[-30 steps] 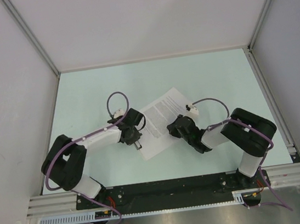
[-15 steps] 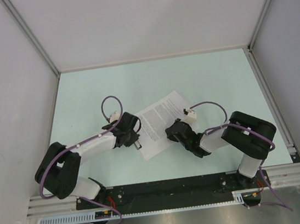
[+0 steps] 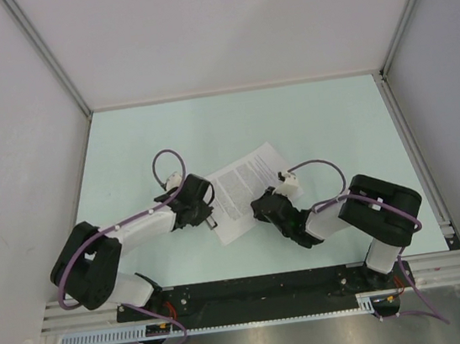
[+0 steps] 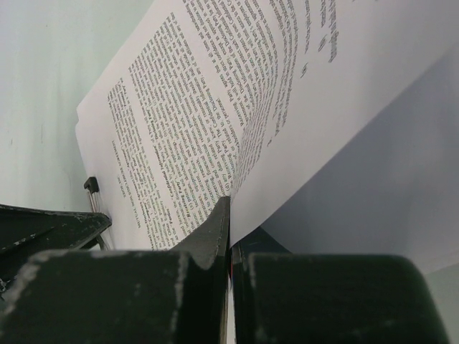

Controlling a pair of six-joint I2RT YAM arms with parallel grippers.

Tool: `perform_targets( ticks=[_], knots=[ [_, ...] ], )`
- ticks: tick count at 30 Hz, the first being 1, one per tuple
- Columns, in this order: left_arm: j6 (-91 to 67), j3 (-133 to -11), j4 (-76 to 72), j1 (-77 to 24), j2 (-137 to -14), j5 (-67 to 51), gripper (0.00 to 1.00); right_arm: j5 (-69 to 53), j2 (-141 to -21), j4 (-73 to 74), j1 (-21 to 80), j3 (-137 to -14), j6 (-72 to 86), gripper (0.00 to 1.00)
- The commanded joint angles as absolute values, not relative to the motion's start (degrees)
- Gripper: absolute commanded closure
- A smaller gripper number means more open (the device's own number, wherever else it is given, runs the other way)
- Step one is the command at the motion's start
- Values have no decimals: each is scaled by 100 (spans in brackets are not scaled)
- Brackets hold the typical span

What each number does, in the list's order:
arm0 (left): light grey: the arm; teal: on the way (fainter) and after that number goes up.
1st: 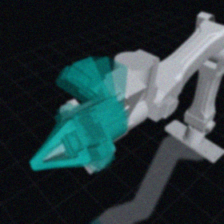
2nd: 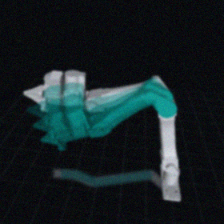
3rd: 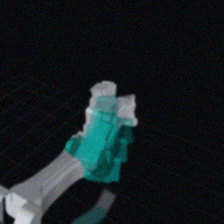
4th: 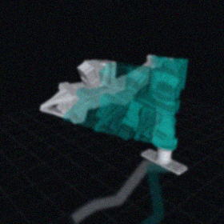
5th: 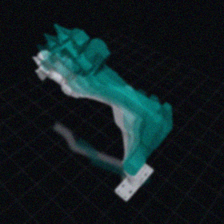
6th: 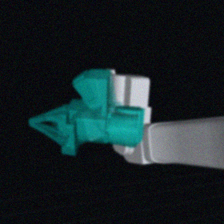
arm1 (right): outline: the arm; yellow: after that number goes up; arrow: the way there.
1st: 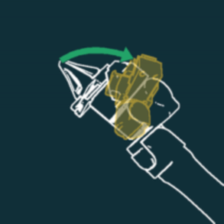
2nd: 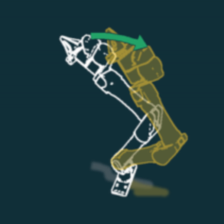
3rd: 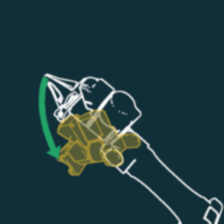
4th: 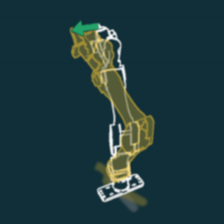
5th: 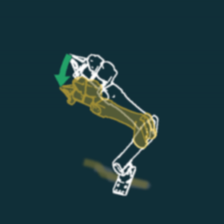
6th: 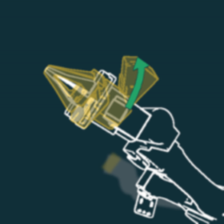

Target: Put the files into the folder

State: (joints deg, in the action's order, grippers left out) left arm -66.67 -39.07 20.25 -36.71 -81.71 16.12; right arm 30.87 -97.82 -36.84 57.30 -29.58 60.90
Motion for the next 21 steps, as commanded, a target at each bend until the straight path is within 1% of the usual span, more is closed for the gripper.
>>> perform_targets(
  ticks=[1,9,21],
  knots=[
    [-6899,-3621,2206,-3665,-8086,1512,100,3445,-9765,-3937,5775,-2813,5959,100],
    [-6820,-3568,2224,-3726,-7945,1661,100,2998,-10001,-4779,5739,-2672,5555,100],
    [-6768,-3647,2329,-3771,-8007,1696,100,2760,-10134,-5062,5731,-2663,5511,100]
  ],
)
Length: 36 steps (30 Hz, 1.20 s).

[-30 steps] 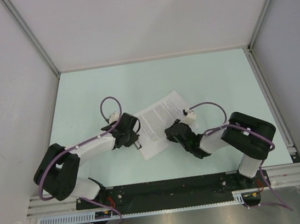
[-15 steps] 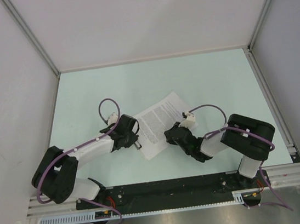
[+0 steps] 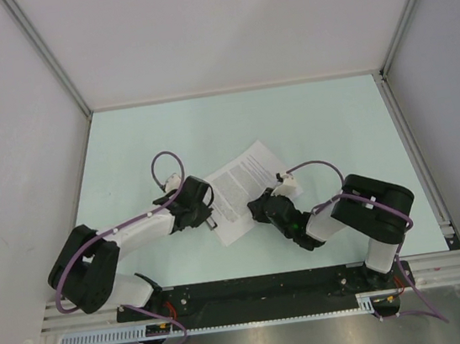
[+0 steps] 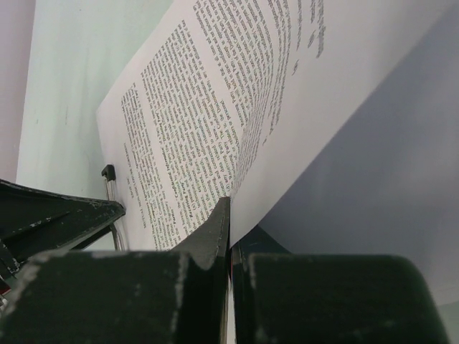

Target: Put the files into the folder

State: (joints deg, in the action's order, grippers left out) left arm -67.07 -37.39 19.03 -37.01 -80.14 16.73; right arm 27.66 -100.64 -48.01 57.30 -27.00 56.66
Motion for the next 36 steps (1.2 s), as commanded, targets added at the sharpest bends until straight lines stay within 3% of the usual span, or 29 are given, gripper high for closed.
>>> perform_targets(
  ticks=[1,10,12,13,14,16,17,20,22,26,30,32,36],
  knots=[
    [-6759,-3656,2320,-3762,-8050,1696,100,2690,-10160,-5106,5730,-2654,5476,100],
    [-6329,-3691,2294,-3762,-7963,1705,100,2461,-10239,-4993,5651,-2654,5581,100],
    [-6040,-3691,2198,-3762,-7788,1766,82,2304,-10169,-4896,5634,-2654,5555,86],
    [-5968,-3683,2197,-3753,-7700,1801,58,2242,-10108,-4817,5590,-2654,5607,80],
    [-5889,-3700,2206,-3762,-7604,1828,49,2154,-10020,-4695,5555,-2672,5712,69],
    [-5609,-3761,2337,-3753,-7270,1907,35,1926,-9566,-4081,5493,-2689,5739,58],
    [-5468,-3797,2347,-3762,-7155,1916,32,1881,-9397,-3730,5441,-2846,5739,44],
    [-4923,-3999,2487,-3762,-6506,1829,10,1670,-8729,-1842,5353,-3399,5600,21],
    [-4405,-4174,2434,-3718,-6015,1601,0,1390,-8456,-497,5265,-3655,5284,14],
    [-3561,-4499,2417,-3665,-5546,714,0,888,-7614,1201,4905,-3963,4580,3],
    [-3051,-4649,2470,-3647,-5318,177,0,1123,-6728,2774,4720,-4280,4114,1],
    [-2962,-4641,2417,-3647,-5265,45,0,1669,-6356,3206,4659,-4395,3808,0],
    [-2978,-4545,2478,-3647,-5597,-501,3,1225,-6362,3191,4098,-4394,3105,0]
  ],
)
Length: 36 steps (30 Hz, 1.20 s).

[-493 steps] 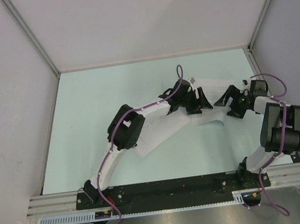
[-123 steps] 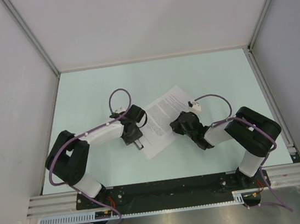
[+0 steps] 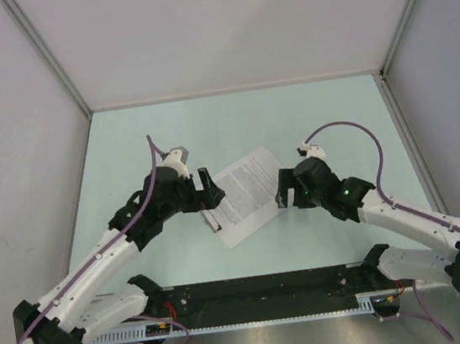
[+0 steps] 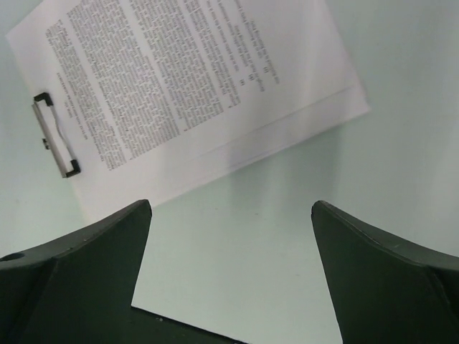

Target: Put the files into the folder

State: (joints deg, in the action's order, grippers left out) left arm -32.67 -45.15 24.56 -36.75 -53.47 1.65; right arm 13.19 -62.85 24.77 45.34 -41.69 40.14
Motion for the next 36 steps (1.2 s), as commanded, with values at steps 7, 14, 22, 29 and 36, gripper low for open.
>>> perform_targets(
  ticks=[7,14,22,29,36],
  knots=[
    [-4201,-3473,2409,-3691,-5590,-146,24,-1905,-7931,741,1715,-4859,2304,0],
    [-4526,-2577,1260,-4315,-5361,-1000,44,-2162,-10132,300,2099,-6836,1477,0],
    [-4720,-2724,-228,-5220,-6713,-1494,46,-2136,-12136,911,2873,-9375,1065,13],
    [-4834,-3410,-45,-5317,-8155,-1188,46,-2064,-13201,1679,3243,-10635,922,23],
    [-5221,-3024,273,-4993,-8192,-519,43,-2224,-13333,1820,3164,-10232,861,24]
  ],
)
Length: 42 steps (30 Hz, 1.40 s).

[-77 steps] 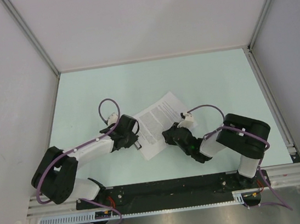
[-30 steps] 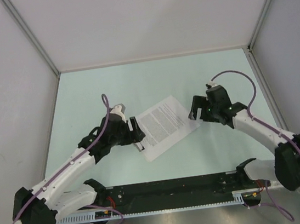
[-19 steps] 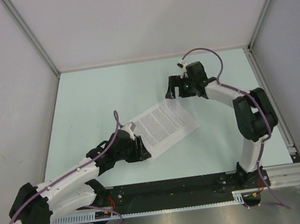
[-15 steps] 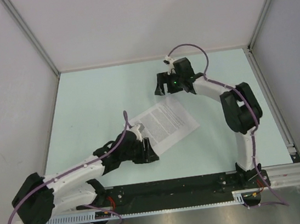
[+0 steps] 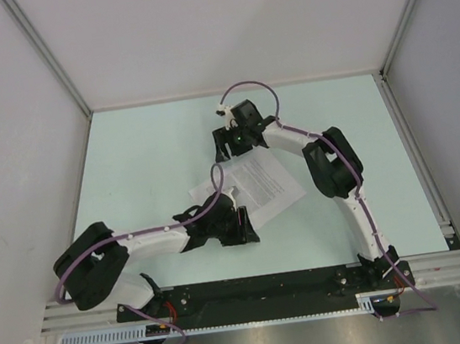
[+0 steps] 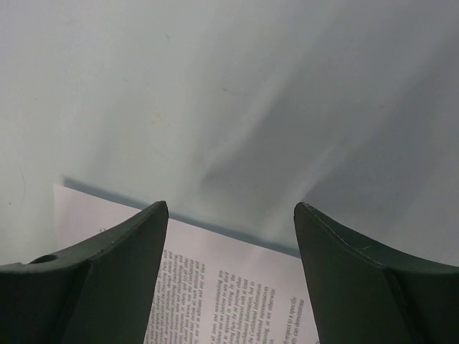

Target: Put the files into the folder

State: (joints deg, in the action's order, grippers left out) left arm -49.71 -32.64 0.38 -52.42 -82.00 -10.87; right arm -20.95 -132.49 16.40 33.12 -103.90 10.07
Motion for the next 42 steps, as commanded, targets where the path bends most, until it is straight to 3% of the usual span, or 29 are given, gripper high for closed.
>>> perform_targets(
  ticks=[1,6,16,30,36,42],
  knots=[
    [-5229,-2902,255,-4888,-8157,-510,43,-2189,-13255,1767,3155,-10109,896,24],
    [-4949,-2847,448,-3825,-8086,-650,38,-2320,-12929,1345,2971,-9291,1133,24],
    [-4676,-3198,738,-1409,-8068,-967,32,-2487,-13060,1090,3366,-9097,1932,25],
    [-4746,-3770,1028,685,-8139,-721,28,-2172,-13438,-1282,4965,-8754,5675,25],
    [-4553,-4122,1379,1415,-8024,-738,26,-2030,-13175,-1573,5238,-8526,5862,22],
    [-4141,-4193,1423,1433,-7410,-826,25,-2101,-12675,-846,4818,-8543,4396,14]
  ],
)
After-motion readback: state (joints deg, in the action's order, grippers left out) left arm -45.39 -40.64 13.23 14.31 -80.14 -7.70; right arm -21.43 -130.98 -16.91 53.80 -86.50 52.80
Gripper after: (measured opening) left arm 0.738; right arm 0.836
